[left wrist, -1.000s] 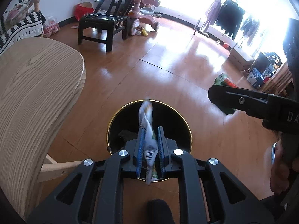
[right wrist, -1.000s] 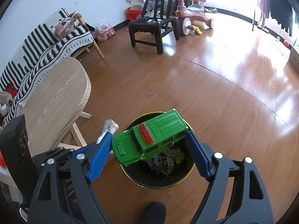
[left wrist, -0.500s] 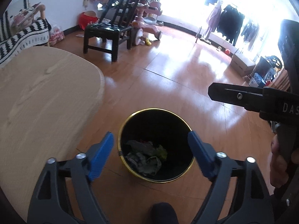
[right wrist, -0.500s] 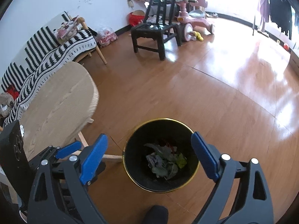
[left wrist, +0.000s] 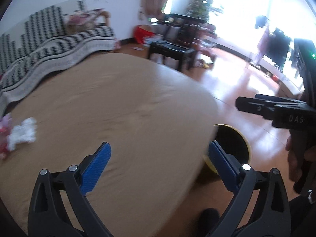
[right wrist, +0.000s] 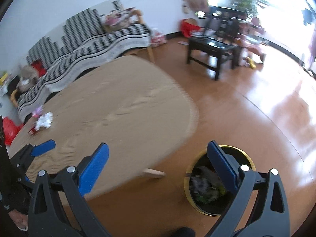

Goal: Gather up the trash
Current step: 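Move both open tools back over the table, then grasp the red GOLDENLEAF box with left tool while right tool grasps the white tissue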

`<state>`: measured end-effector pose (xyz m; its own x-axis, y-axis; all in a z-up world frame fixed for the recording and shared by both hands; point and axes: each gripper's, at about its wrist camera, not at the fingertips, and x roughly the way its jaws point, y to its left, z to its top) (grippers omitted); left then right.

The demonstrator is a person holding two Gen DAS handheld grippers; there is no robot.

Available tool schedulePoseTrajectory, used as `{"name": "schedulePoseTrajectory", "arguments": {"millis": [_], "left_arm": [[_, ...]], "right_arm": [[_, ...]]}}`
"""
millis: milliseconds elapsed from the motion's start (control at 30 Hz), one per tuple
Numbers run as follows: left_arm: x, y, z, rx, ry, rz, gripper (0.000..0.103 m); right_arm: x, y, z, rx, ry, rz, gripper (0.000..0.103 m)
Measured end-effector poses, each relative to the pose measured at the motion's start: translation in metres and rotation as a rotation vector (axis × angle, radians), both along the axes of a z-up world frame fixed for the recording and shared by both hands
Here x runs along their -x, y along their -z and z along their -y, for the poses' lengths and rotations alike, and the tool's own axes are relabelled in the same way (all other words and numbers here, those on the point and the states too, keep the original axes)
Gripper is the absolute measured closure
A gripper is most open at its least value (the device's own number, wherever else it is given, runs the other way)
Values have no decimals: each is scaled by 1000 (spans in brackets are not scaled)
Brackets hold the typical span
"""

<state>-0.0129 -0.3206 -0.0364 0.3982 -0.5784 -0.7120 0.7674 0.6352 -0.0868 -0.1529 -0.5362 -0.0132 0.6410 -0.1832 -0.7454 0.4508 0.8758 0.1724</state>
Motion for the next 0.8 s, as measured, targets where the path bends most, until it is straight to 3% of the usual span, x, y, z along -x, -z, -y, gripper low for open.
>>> {"name": "schedulePoseTrajectory", "arguments": {"millis": [200, 467, 600, 800], "left_arm": [[-60, 0, -115, -17, -201, 15, 7], [-110, 10, -238, -21, -423, -8, 7], [-129, 14, -273, -11, -483, -25, 7], [-164, 29, -295, -47, -494, -26, 7]], "right_arm": [[-76, -15, -83, 15, -157, 22, 7], [-175, -7, -198, 11, -347, 0, 7], [-212, 12, -240, 21, -409, -33, 7], [-262, 43, -280, 41, -449, -62, 7]]}}
